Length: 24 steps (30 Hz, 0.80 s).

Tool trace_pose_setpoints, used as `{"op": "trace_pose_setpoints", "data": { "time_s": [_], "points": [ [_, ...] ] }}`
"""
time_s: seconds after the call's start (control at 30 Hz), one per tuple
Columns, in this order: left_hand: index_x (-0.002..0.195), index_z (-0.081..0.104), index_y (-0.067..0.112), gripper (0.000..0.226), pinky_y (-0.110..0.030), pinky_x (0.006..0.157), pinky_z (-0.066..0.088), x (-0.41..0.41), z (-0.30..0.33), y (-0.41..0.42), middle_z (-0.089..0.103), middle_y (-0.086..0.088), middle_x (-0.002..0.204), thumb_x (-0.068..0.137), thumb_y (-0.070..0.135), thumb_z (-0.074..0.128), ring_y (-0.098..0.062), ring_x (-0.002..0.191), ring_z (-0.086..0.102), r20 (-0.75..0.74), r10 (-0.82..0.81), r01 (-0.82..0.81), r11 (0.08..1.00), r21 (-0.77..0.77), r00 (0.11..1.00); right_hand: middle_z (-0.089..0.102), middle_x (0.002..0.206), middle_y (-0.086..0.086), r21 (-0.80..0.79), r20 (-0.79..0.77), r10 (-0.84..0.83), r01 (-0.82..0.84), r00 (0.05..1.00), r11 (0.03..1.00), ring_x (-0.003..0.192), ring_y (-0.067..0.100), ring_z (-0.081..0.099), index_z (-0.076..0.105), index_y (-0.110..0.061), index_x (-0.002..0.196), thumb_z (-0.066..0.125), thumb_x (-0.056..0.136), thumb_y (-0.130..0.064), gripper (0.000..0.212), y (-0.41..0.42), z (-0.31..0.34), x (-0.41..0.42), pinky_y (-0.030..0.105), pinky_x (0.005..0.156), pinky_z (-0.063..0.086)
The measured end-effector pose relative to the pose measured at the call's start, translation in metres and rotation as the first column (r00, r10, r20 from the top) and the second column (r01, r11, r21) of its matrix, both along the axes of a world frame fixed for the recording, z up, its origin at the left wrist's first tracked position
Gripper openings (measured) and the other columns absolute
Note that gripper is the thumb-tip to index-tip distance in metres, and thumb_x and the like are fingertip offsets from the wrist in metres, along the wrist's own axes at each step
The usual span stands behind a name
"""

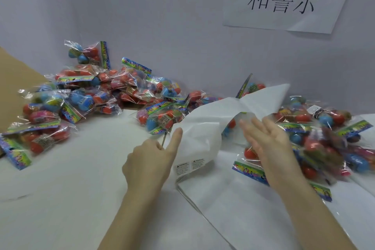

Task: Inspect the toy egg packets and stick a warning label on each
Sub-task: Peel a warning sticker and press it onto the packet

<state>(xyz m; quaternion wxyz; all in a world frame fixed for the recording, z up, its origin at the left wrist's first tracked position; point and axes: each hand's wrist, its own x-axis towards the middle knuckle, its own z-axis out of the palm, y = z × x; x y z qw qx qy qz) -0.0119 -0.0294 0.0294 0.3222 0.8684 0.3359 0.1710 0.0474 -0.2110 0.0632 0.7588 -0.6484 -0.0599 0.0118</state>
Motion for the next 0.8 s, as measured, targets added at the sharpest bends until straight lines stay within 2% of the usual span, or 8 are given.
{"op": "trace_pose_setpoints", "data": {
  "time_s": [0.07, 0.13, 0.27, 0.37, 0.43, 0.53, 0.63, 0.8],
  "points": [
    [0.062, 0.050, 0.016, 0.078, -0.030, 0.061, 0.038, 0.002, -0.004, 0.004, 0.058, -0.001, 0.069, 0.068, 0.086, 0.019, -0.023, 0.069, 0.055, -0.222, -0.069, 0.086, 0.994, 0.068, 0.973, 0.065, 0.092, -0.025, -0.171, 0.099, -0.012, 0.029, 0.995, 0.985, 0.081, -0.015, 0.059, 0.065, -0.036, 0.087, 0.073, 0.074, -0.014, 0.027, 0.004, -0.006, 0.000, 0.004, 0.067, 0.046],
    [0.062, 0.052, 0.017, 0.078, -0.029, 0.061, 0.039, 0.002, -0.006, 0.001, 0.059, 0.000, 0.070, 0.068, 0.086, 0.018, -0.022, 0.071, 0.056, -0.255, -0.144, 0.157, 0.987, 0.033, 0.956, 0.064, 0.092, -0.020, -0.293, 0.153, -0.010, 0.055, 0.988, 0.955, 0.084, -0.007, 0.059, 0.063, -0.032, 0.096, 0.072, 0.077, -0.015, 0.027, 0.006, -0.013, 0.003, 0.011, 0.063, 0.045],
    [0.065, 0.052, 0.019, 0.064, -0.032, 0.065, 0.035, 0.003, 0.000, 0.003, 0.056, 0.005, 0.068, 0.078, 0.076, 0.024, -0.023, 0.075, 0.055, 0.083, -0.032, 0.050, 0.973, -0.226, 0.996, 0.062, 0.097, -0.006, -0.447, 0.362, -0.079, 0.248, 0.929, 0.859, 0.090, 0.013, 0.058, 0.064, -0.021, 0.105, 0.071, 0.078, -0.017, 0.028, 0.010, -0.019, -0.001, 0.015, 0.071, 0.042],
    [0.091, 0.053, 0.014, 0.048, -0.037, 0.077, 0.045, 0.010, -0.001, 0.024, 0.056, 0.003, 0.081, 0.087, 0.060, 0.041, -0.024, 0.081, 0.057, 0.240, 0.152, -0.020, 0.878, -0.478, 0.959, 0.065, 0.098, 0.003, -0.571, 0.710, 0.024, 0.555, 0.704, 0.606, 0.083, 0.023, 0.062, 0.066, -0.010, 0.101, 0.069, 0.079, -0.012, 0.023, 0.012, -0.019, -0.004, 0.021, 0.071, 0.037],
    [0.095, 0.051, 0.012, 0.036, -0.039, 0.082, 0.050, 0.020, -0.003, 0.035, 0.057, -0.003, 0.088, 0.089, 0.047, 0.052, -0.018, 0.072, 0.058, 0.226, 0.148, 0.004, 0.828, -0.561, 0.963, 0.068, 0.096, 0.006, -0.565, 0.794, 0.097, 0.669, 0.601, 0.483, 0.077, 0.026, 0.065, 0.068, -0.008, 0.098, 0.064, 0.075, -0.017, 0.025, 0.014, -0.021, -0.006, 0.027, 0.071, 0.036],
    [0.087, 0.056, 0.009, 0.039, -0.037, 0.082, 0.051, 0.046, -0.003, 0.047, 0.056, -0.006, 0.083, 0.089, 0.047, 0.053, -0.018, 0.066, 0.055, 0.144, 0.105, -0.024, 0.878, -0.478, 0.984, 0.070, 0.094, 0.006, -0.534, 0.832, 0.134, 0.714, 0.538, 0.453, 0.073, 0.026, 0.066, 0.069, -0.008, 0.095, 0.053, 0.079, -0.024, 0.028, 0.015, -0.020, -0.009, 0.028, 0.071, 0.035],
    [0.112, 0.052, 0.013, 0.060, -0.033, 0.082, 0.044, 0.070, -0.003, 0.049, 0.061, -0.009, 0.104, 0.081, 0.064, 0.050, -0.028, 0.095, 0.058, -0.056, 0.017, -0.032, 0.960, -0.277, 0.998, 0.070, 0.092, 0.007, -0.519, 0.846, 0.149, 0.726, 0.512, 0.452, 0.072, 0.026, 0.066, 0.070, -0.007, 0.094, 0.047, 0.080, -0.027, 0.033, 0.014, -0.019, -0.011, 0.028, 0.072, 0.035],
    [0.099, 0.063, 0.006, 0.061, -0.030, 0.072, 0.038, 0.095, -0.008, 0.047, 0.056, -0.004, 0.098, 0.082, 0.063, 0.050, -0.029, 0.097, 0.058, -0.171, 0.014, -0.015, 1.000, -0.007, 0.985, 0.071, 0.089, 0.006, -0.505, 0.857, 0.163, 0.735, 0.489, 0.453, 0.070, 0.023, 0.067, 0.071, -0.006, 0.091, 0.065, 0.073, -0.018, 0.022, 0.015, -0.018, -0.012, 0.029, 0.069, 0.047]
  ]
}}
